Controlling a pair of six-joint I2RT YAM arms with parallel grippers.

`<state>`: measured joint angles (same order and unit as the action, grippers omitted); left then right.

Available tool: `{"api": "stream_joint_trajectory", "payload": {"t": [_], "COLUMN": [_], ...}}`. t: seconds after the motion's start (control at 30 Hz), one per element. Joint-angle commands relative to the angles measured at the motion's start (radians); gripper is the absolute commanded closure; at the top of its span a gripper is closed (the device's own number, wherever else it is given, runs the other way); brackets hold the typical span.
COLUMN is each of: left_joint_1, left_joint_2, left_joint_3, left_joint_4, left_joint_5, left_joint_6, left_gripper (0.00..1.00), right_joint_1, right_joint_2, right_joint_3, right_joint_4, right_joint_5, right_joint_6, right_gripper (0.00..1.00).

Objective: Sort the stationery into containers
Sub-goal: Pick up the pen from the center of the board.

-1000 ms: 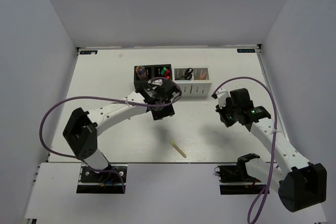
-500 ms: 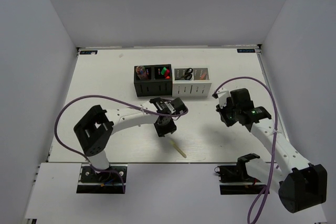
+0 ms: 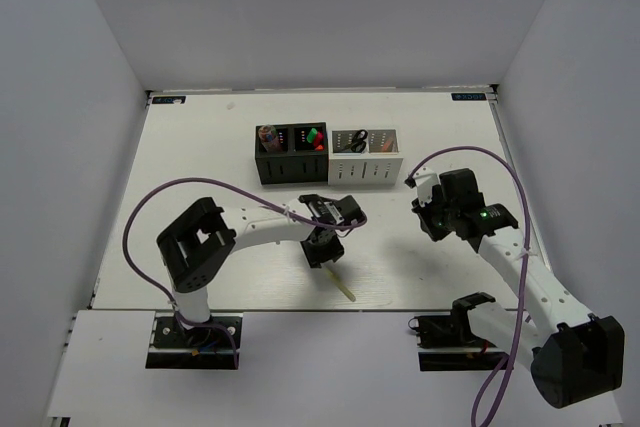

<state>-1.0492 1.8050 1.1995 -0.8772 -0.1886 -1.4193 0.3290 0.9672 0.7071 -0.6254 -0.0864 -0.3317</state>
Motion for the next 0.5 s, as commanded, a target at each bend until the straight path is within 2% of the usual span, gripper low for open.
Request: {"api": "stream_joint_trajectory", "payload": {"t": [0.0,0.47], "left_joint_1": [-0.017,-0.061], "left_joint_2": [-0.012,0.031], "left_joint_3": [-0.009,-0.040], "left_joint_4": [-0.016,-0.054], "left_joint_5": [-0.041,-0.107], "left_joint_6": [-0.225,-0.332], "left_gripper": [0.51,0.53], "right_joint_1": [-0.001,-0.002], "right_joint_2": [-0.021,-0.035], "right_joint_3": [0.032,0.034], "right_joint_4": [0.030,0.032], "right_joint_5": [0.001,0.004], "right_joint_6": [-0.003,0.000], "right_gripper": [0.85,0.83]}}
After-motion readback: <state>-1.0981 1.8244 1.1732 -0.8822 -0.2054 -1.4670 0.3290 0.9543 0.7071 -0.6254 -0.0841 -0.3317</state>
